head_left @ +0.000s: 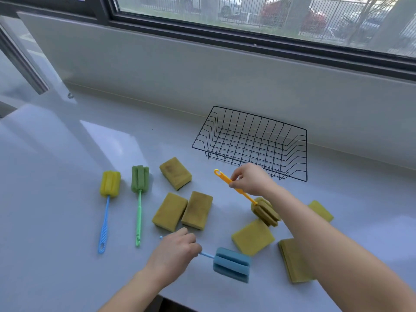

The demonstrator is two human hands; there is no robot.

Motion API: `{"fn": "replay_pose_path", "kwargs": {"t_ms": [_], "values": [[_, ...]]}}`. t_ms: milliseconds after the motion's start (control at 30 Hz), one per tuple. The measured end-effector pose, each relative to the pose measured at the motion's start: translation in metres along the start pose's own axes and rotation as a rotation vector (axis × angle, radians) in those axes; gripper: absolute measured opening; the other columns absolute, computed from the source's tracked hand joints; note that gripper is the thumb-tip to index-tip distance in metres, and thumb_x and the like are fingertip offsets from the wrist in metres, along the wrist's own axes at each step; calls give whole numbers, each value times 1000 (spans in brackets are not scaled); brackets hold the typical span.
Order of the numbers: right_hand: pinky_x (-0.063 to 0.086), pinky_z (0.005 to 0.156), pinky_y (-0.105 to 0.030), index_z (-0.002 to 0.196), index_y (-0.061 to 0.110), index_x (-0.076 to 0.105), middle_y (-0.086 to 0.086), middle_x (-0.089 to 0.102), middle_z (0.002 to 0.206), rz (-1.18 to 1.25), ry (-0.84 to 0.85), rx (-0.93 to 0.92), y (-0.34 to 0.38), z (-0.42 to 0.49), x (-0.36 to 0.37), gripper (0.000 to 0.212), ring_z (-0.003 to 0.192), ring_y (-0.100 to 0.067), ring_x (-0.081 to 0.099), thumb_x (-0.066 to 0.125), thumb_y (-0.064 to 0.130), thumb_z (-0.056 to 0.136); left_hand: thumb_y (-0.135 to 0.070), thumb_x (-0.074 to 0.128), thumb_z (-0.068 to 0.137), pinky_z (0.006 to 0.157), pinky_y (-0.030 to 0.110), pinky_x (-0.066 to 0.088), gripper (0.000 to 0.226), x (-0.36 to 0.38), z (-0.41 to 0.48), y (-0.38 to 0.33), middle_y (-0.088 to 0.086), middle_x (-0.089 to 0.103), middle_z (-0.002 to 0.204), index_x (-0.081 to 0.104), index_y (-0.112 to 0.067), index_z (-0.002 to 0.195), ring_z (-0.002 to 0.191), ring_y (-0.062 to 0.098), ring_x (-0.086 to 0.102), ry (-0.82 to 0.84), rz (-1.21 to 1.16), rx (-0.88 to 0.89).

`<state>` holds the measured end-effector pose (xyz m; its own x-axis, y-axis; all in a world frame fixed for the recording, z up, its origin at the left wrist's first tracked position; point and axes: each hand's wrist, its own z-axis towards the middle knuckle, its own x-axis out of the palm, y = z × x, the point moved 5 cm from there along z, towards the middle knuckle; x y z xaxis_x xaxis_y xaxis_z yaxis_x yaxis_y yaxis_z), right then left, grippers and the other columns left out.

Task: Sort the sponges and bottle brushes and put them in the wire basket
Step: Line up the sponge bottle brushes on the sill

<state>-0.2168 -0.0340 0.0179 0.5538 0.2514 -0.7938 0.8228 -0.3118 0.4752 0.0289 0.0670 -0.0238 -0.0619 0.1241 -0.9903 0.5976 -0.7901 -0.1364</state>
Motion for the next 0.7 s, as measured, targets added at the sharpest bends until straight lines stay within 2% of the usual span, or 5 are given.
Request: {"fn": "replay_pose_path", "kwargs": {"t_ms": [100,200,300,467,700], "values": [[50,44,-26,93,17,70,-5,75,61,208,75,86,-9,-15,-3,4,47,-19,68,68,17,89,-23,83,72,43,24,41,16,-3,-5,4,-13,55,66,69,-31,75,65,12,54,-31,-130,-34],[55,47,-29,95,4,68,-13,78,69,386,110,145,-13,-32,-8,16,52,-27,71,58,6,83,-28,71,85,53,30,47,5,2,-12,15,-13,59,77,69,-32,87,79,11,53,-35,-271,-134],[58,50,-34,95,-7,67,-23,76,73,546,92,208,-15,-44,-13,33,55,-34,72,53,15,76,-35,60,92,65,34,48,11,9,-17,28,-14,61,89,69,-33,98,92,9,51,-29,-365,-228],[54,43,-28,84,0,67,-21,75,65,586,-21,261,-14,-59,-23,48,49,-28,70,66,48,88,-25,71,87,68,26,42,7,-4,-18,49,-23,51,71,74,-30,90,79,8,50,-156,-515,-371],[47,40,-25,74,0,70,-19,72,63,658,-47,198,-1,-90,-39,28,44,-25,61,77,25,82,-13,77,77,65,26,46,23,-18,-21,76,-14,63,69,73,-35,76,72,5,58,-276,-692,-541]]}}
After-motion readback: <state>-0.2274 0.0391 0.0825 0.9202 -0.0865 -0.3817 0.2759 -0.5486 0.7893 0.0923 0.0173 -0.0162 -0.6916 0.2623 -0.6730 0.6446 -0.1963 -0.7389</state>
